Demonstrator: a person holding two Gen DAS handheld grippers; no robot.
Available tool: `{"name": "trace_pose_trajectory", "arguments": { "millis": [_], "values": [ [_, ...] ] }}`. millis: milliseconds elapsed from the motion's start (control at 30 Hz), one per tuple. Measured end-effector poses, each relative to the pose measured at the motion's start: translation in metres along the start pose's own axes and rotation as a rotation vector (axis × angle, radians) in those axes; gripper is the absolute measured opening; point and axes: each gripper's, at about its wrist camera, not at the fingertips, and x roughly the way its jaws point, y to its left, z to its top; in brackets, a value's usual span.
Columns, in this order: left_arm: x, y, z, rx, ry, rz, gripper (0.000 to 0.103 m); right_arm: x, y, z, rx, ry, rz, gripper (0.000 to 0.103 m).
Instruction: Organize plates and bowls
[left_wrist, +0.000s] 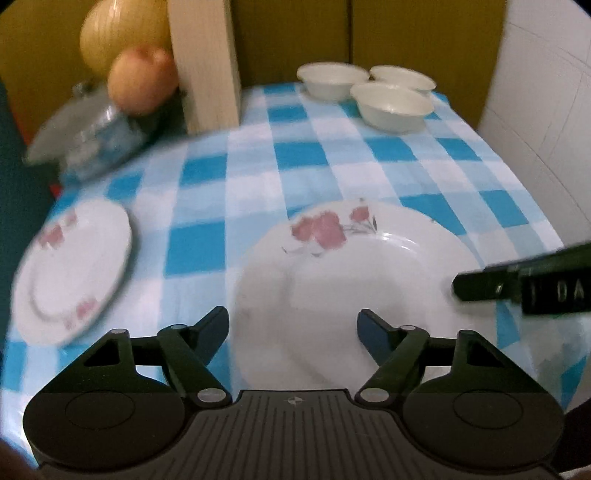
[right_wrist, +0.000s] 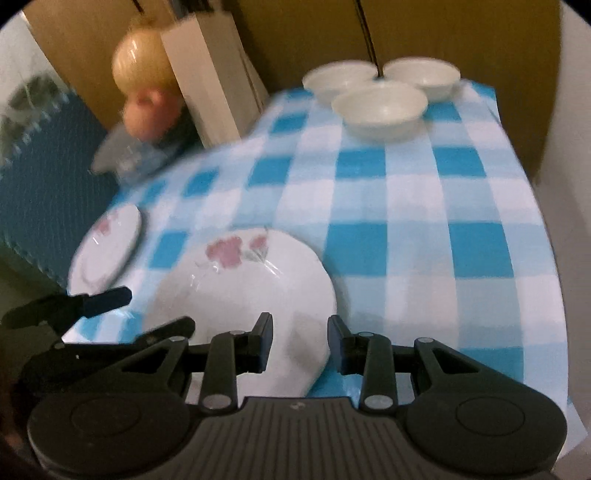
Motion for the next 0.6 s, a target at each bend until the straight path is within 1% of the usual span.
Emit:
{"name": "trace_pose_trajectory", "arguments": {
  "millis": [33,100,200,400,600],
  "values": [
    [-0.006,0.0,0.001,0.005,-0.024,0.005,0.086,-0.004,0.001,0.002,0.002,-0.025,0.004,0.029],
    [-0.015,0.002,0.006,-0.005,-0.058,-0.003,0.088,-0.009,0.005,0.005,-0.01,-0.062,0.002,0.029],
    [-0.025,0.013,0.014,-0.052,-0.095,-0.003,0.089,-0.007,0.014,0.011,-0.024,-0.073,0.011,0.029],
    [-0.021,0.029,0.022,-0.082,-0.095,0.092,0.09,0.007,0.045,0.017,-0.116,-0.072,0.037,0.029],
    [-0.018,0.055,0.023,-0.141,-0.093,0.126,0.092,0.018,0.069,0.023,-0.169,-0.067,0.066,0.029]
  ]
}}
